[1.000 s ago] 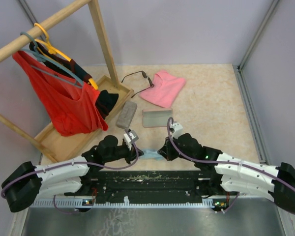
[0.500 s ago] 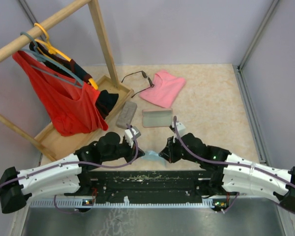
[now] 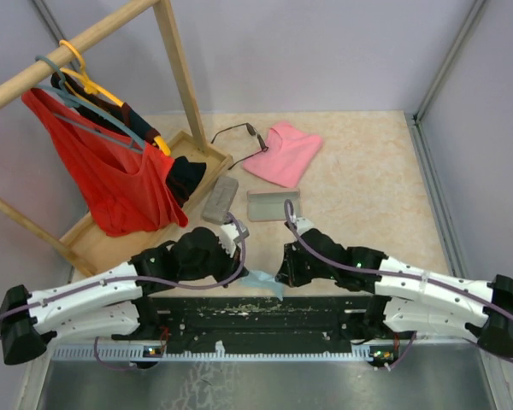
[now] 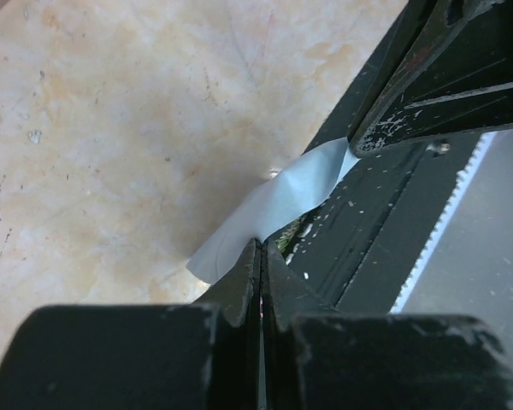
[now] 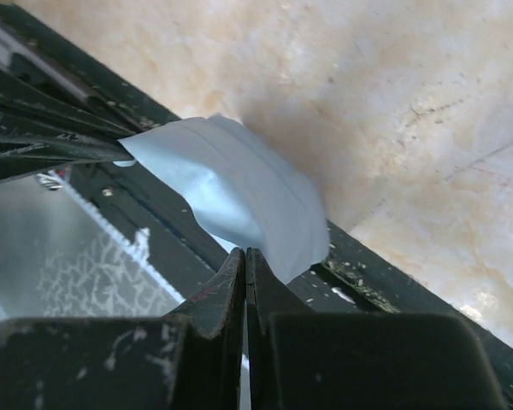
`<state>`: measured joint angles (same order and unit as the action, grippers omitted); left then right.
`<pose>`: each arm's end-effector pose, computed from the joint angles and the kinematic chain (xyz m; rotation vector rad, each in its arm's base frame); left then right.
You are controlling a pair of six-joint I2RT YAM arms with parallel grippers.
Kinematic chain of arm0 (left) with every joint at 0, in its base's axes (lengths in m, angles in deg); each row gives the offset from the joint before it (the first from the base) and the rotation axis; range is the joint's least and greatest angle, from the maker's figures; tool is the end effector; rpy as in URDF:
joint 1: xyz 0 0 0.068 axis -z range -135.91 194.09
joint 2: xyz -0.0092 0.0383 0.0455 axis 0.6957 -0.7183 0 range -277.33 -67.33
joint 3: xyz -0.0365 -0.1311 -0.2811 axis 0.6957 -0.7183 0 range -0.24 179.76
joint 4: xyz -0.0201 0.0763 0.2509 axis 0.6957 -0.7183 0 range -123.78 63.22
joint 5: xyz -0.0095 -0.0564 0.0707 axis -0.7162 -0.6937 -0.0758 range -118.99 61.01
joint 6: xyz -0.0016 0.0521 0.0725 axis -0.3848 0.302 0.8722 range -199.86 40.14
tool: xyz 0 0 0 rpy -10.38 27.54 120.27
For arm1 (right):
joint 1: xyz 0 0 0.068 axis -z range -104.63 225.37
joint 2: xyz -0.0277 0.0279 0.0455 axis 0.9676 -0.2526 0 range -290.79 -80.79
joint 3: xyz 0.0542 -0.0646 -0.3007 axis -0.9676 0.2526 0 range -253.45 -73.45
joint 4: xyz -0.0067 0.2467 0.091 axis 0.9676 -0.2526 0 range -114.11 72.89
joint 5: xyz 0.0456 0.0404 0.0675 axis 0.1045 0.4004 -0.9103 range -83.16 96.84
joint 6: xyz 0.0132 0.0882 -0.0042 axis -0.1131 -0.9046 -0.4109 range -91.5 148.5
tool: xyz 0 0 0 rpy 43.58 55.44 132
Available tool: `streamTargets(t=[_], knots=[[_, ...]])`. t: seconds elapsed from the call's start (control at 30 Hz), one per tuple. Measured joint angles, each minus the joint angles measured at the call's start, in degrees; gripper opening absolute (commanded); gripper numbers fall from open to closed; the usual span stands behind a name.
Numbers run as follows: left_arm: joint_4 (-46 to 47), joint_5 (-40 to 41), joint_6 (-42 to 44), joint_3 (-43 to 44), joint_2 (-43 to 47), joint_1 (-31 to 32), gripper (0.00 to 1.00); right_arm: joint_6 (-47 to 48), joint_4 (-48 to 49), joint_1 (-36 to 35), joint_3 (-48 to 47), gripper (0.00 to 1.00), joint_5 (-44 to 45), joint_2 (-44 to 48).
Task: Organize the sunglasses
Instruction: Fold the glasses cleaning cloth at the center of the board.
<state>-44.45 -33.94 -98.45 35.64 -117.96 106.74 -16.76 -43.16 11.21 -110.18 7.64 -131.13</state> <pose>0.0904 -0.1897 0.2621 0.9049 2.0917 -0.8898 0.0872 0.1774 0.2503 -0.3964 2.4309 0.9347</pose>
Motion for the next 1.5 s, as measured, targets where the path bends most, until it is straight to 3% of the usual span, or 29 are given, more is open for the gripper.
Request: streamTargets(t=[0.63, 0.97, 1.5], knots=[[19.32, 14.12, 6.95, -3.98, -20.59, -1.7, 0.01, 8.55, 9.81, 13.84, 2.54, 0.0, 1.53, -11.91], [27.41, 14.4, 12.48, -3.96, -26.58, -5.31, 0.01, 13.99, 15.47, 19.06, 3.76, 0.0, 1.73, -16.06], [34.62, 11.69, 17.55, -3.98, -28.24, -8.41, 0.01, 19.93, 20.46, 20.17, 3.76, 0.0, 2.75, -18.75]])
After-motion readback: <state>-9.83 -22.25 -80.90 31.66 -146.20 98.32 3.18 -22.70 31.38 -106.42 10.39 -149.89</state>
